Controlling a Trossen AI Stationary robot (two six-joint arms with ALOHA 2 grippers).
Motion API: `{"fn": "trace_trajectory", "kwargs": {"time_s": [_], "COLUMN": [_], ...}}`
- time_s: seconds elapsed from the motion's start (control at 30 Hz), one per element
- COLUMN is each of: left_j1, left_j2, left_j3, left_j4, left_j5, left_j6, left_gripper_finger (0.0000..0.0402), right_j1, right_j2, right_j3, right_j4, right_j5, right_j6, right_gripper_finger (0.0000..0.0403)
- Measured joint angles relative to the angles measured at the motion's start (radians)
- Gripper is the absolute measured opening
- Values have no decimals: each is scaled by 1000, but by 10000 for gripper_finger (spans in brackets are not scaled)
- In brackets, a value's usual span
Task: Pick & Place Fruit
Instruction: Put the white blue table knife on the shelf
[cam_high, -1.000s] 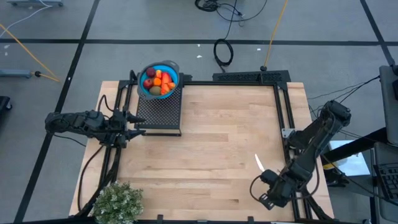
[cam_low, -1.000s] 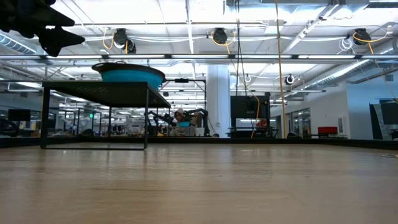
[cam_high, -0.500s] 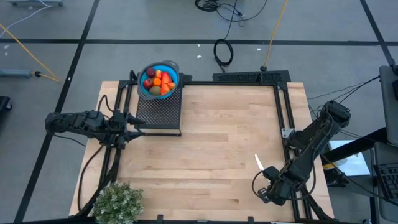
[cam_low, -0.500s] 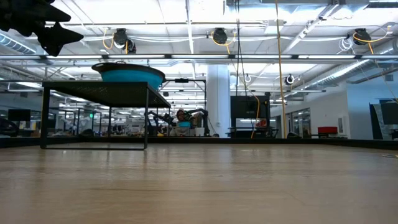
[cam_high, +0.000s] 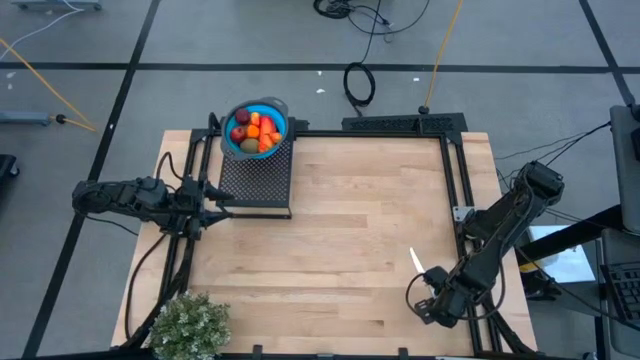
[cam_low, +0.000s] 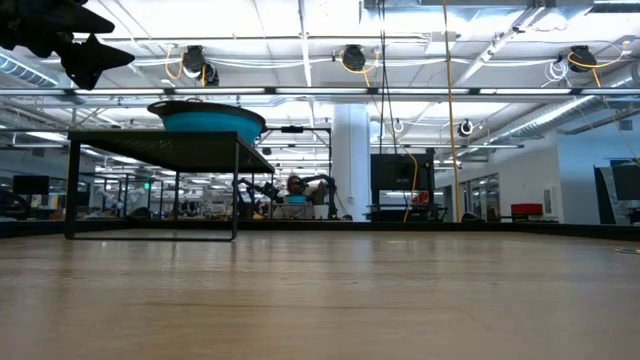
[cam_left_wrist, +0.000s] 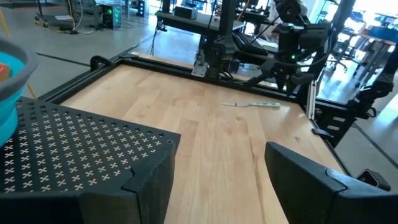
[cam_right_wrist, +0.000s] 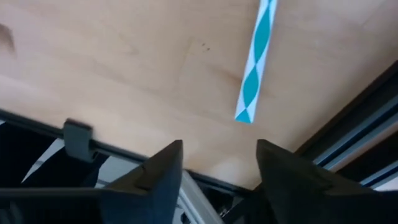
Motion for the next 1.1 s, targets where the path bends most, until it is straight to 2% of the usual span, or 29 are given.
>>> {"fn": "trace_trajectory", "kwargs": {"time_s": [0.17, 0.33, 0.5, 0.77, 1.1], "left_j1": [0, 0, 0, 0, 0], "left_j2": [0, 0, 0, 0, 0], "left_j3": [0, 0, 0, 0, 0], "left_j4": [0, 0, -1, -2, -3], "left_j5": [0, 0, -1, -1, -2], "left_j6": [-3, -4, -23, -21, -21], "left_gripper_finger": [250, 250, 250, 250, 250], "right_j1": [0, 1, 1, 1, 0], "right_j2": [0, 0, 0, 0, -2], "right_j3": [-40, -81, -113, -159, -199], "right_j4": [5, 43, 155, 168, 216], "right_j5": [-11, -52, -50, -50, -55], "right_j6": [17, 45, 56, 71, 69], "right_gripper_finger": [229, 235, 235, 235, 196]}}
